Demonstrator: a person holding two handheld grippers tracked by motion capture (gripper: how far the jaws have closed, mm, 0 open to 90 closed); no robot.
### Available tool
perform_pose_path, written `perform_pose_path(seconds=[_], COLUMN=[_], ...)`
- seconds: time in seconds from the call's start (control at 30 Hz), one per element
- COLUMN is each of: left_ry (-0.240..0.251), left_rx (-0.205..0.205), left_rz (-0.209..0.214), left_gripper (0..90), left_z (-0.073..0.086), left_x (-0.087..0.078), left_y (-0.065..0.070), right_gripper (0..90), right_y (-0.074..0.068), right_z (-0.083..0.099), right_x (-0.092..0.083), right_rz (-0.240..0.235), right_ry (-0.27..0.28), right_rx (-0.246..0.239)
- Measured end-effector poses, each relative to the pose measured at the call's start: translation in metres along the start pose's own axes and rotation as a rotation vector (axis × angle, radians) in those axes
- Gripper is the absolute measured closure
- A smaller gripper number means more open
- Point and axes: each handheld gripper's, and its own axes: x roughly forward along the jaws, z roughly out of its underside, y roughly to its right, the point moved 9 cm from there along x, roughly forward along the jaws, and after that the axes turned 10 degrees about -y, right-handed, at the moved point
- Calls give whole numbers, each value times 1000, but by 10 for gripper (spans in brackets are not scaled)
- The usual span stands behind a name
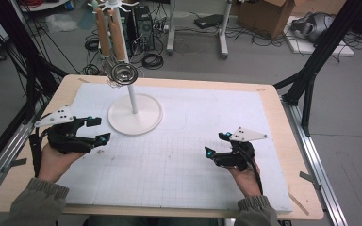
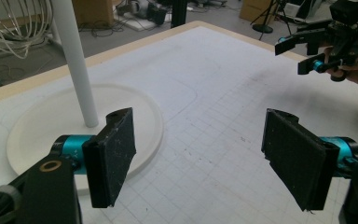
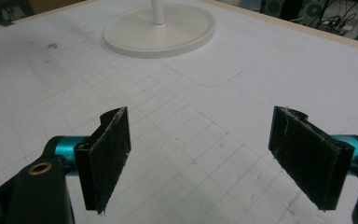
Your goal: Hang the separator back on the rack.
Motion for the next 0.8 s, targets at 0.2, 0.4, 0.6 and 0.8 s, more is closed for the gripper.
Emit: perform_pose_path(seconds=[0.2,0.4,0.6,0.8], left_ry=[-9,-32,-55,-69], left_rx=[-6,-5,-3,1], left_rz=[-9,-16,-28,-50], left_gripper=[261,261,261,260], left_z=[12,25,35,45], left_x=[4,11,15,19], left_y=[1,3,2,0], right_gripper=[197,196,196,195], right_y=[0,0,0,0], right_z=[0,0,1,1], right_x=[1,1,1,1], right_rz=[1,2,1,-4], right_ry=[1,-1,1,4], right_rx=[1,3,6,13])
